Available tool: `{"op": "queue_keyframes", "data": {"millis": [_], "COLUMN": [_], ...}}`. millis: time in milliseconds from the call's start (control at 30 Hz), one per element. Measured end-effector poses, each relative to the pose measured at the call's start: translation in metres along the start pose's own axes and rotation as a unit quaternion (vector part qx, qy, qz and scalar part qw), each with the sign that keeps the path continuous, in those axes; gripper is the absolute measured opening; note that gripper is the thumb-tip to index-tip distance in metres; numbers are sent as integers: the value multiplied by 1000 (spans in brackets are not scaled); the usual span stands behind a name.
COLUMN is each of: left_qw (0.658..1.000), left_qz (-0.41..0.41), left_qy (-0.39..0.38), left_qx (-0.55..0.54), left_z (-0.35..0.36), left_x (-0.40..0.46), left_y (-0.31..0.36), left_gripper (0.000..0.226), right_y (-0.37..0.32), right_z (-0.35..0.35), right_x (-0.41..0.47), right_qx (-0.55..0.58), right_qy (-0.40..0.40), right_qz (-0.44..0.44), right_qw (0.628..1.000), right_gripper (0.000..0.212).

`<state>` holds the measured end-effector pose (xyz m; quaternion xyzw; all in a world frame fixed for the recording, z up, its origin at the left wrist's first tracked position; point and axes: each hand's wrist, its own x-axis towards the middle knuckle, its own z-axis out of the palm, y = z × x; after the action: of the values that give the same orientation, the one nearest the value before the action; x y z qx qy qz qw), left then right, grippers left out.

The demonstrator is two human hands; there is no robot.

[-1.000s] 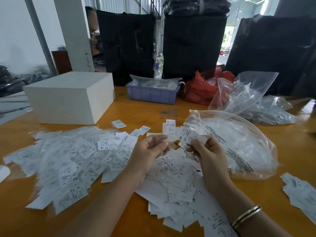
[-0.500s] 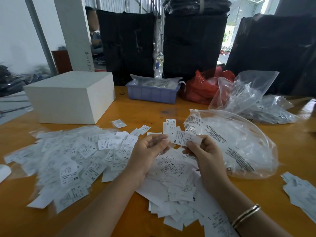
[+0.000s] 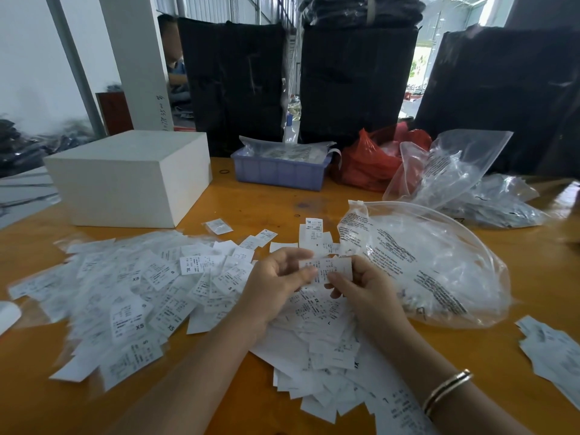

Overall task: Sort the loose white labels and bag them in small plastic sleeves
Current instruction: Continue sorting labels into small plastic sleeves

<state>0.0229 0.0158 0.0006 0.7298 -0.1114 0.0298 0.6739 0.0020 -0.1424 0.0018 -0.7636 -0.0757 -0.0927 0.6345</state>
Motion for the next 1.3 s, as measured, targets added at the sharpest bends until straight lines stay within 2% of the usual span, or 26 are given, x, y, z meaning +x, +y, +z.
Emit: {"op": "queue_keyframes", "data": {"millis": [100,233,300,367,433,500,567,633,667,767,833,900,967,1000,1067,1133,1233,1300], "left_qw": [999,1000,1000,1000,998,995,996,994,986,930,879,827,796,793,807,816,812,816], "left_qz": [-7,-12,-11,-7,5,16,10,-7,-5,24,12,-21,-19,9,104,173,159,131], "left_qy": [-42,-16,1,16,14,-5,11,90,142,256,276,263,253,248,211,106,-37,-56], "left_qx": [1,3,11,16,57,103,91,65,87,262,390,497,550,557,542,541,560,560], "left_z": [2,-1,-2,-3,-4,-2,-3,-11,-17,-37,-42,-44,-44,-43,-38,-27,-12,-10], "left_x": [-2,-1,0,0,0,0,0,2,4,10,11,11,11,11,11,9,4,5], "left_y": [2,5,5,5,5,3,4,7,7,5,1,-6,-11,-10,-8,-7,-14,-18], "left_gripper": [19,10,11,10,9,8,7,9,12,32,49,58,56,52,42,40,47,45], "right_y": [-2,-4,-4,-5,-4,-4,-3,-3,-2,2,5,9,11,11,11,9,9,10], "right_z": [2,0,1,3,5,6,7,5,4,0,-2,-2,-3,-3,-2,-2,-1,0], "right_x": [0,-3,-6,-9,-13,-14,-13,-11,-9,-3,0,1,2,2,2,2,1,-1], "right_qx": [-40,-46,-55,-132,-221,-260,-266,-219,-181,-124,-149,-175,-192,-199,-209,-225,-319,-383], "right_qy": [-5,-1,-68,-139,-179,-200,-174,-93,-44,54,75,82,83,84,88,77,-16,-107], "right_qz": [-10,5,7,1,-17,-32,-53,-77,-82,-98,-106,-111,-114,-119,-126,-121,-133,-157], "right_qw": [999,999,996,981,958,944,947,968,979,986,980,975,971,969,966,964,938,904], "right_gripper": [17,38,51,57,56,56,59,57,53,41,39,37,33,31,28,26,20,27]}}
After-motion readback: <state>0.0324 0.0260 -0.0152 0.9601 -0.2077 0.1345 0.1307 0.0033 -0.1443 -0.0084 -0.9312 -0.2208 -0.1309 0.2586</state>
